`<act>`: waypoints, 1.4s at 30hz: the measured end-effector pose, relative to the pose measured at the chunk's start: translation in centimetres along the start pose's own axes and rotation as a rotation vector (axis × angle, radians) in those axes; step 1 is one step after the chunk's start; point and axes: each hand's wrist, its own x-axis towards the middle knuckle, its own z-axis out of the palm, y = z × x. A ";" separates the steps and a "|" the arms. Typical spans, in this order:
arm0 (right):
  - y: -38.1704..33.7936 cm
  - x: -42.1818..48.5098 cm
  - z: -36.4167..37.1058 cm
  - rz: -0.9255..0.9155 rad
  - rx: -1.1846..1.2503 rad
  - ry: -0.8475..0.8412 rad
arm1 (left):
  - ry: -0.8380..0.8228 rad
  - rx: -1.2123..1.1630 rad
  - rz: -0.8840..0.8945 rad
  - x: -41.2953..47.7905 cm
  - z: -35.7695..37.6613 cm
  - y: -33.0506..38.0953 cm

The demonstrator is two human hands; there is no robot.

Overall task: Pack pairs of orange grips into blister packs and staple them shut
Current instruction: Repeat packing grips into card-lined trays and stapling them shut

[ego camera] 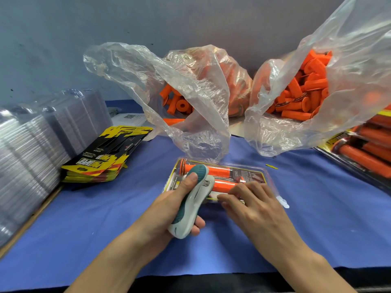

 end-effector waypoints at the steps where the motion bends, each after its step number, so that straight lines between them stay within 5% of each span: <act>1: 0.0 0.1 -0.1 0.014 -0.010 0.000 | 0.001 0.003 0.001 0.0 -0.1 0.0; 7: -0.3 0.3 0.0 -0.004 -0.033 -0.028 | -0.082 -0.011 -0.036 -0.9 -1.3 0.0; 14: -0.5 0.5 0.0 -0.009 -0.020 -0.030 | -0.194 0.063 -0.323 -1.6 -1.1 -2.0; 21: -0.6 0.5 0.1 -0.046 -0.044 -0.026 | -0.041 -0.076 -0.214 -1.5 0.8 -1.5; 42: -1.2 0.6 0.8 -0.074 -0.032 0.050 | -0.010 -0.100 -0.183 -0.5 1.4 -1.8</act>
